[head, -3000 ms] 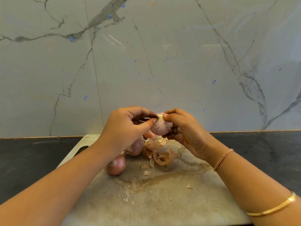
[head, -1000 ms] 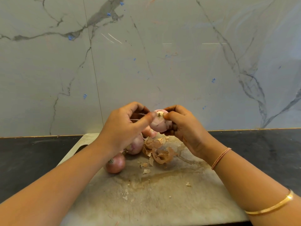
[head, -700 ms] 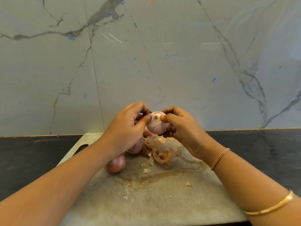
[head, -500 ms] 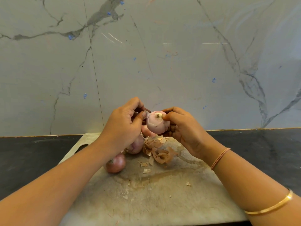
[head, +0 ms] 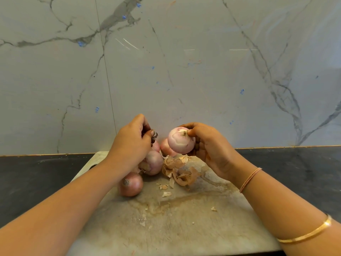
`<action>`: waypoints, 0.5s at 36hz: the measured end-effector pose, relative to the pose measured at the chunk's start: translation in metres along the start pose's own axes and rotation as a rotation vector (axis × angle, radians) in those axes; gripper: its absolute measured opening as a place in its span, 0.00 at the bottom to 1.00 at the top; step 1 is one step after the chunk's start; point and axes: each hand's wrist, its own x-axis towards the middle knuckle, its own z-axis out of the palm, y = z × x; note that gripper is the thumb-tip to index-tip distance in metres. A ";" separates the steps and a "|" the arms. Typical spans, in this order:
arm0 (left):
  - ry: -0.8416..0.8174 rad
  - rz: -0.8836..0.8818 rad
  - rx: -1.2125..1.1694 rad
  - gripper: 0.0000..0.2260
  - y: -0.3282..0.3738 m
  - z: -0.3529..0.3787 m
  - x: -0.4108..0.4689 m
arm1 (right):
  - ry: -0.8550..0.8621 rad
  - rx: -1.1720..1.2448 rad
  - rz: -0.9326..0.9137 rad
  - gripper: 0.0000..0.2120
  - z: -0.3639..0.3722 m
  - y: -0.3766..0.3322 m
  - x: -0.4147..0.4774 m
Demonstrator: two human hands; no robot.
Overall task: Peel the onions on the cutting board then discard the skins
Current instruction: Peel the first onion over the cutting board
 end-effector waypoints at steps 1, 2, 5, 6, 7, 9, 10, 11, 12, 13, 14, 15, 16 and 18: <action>-0.012 0.012 0.020 0.09 0.000 -0.001 -0.001 | 0.010 0.002 0.003 0.12 0.000 0.000 0.000; -0.038 0.031 0.026 0.08 0.001 -0.002 -0.001 | 0.022 0.002 0.006 0.12 -0.001 0.000 0.000; -0.123 0.149 0.015 0.13 0.006 -0.002 -0.004 | 0.058 0.016 0.030 0.11 -0.001 0.001 0.002; -0.145 0.188 -0.007 0.14 0.007 -0.001 -0.005 | 0.070 0.020 0.036 0.11 -0.002 0.001 0.003; -0.167 0.218 -0.032 0.15 0.009 -0.001 -0.007 | 0.083 0.021 0.041 0.11 -0.002 0.002 0.004; -0.214 0.273 -0.088 0.15 0.012 -0.001 -0.010 | 0.108 0.014 0.049 0.12 -0.003 0.003 0.005; -0.234 0.308 -0.103 0.14 0.014 -0.002 -0.011 | 0.118 0.009 0.052 0.12 -0.004 0.003 0.005; -0.243 0.350 -0.098 0.14 0.014 -0.002 -0.012 | 0.124 0.003 0.055 0.12 -0.004 0.004 0.006; -0.246 0.390 -0.076 0.14 0.014 -0.003 -0.012 | 0.127 -0.002 0.057 0.13 -0.004 0.004 0.006; -0.248 0.422 -0.047 0.15 0.014 -0.003 -0.012 | 0.127 -0.005 0.057 0.13 -0.004 0.004 0.006; -0.251 0.438 -0.018 0.16 0.015 -0.003 -0.012 | 0.127 -0.009 0.058 0.13 -0.004 0.004 0.006; -0.256 0.441 0.003 0.17 0.015 -0.003 -0.012 | 0.127 -0.017 0.059 0.13 -0.004 0.005 0.007; -0.261 0.439 0.018 0.17 0.016 -0.003 -0.012 | 0.127 -0.032 0.061 0.14 -0.004 0.006 0.007; -0.256 0.446 0.050 0.17 0.017 -0.004 -0.012 | 0.123 -0.079 0.063 0.14 -0.003 0.007 0.007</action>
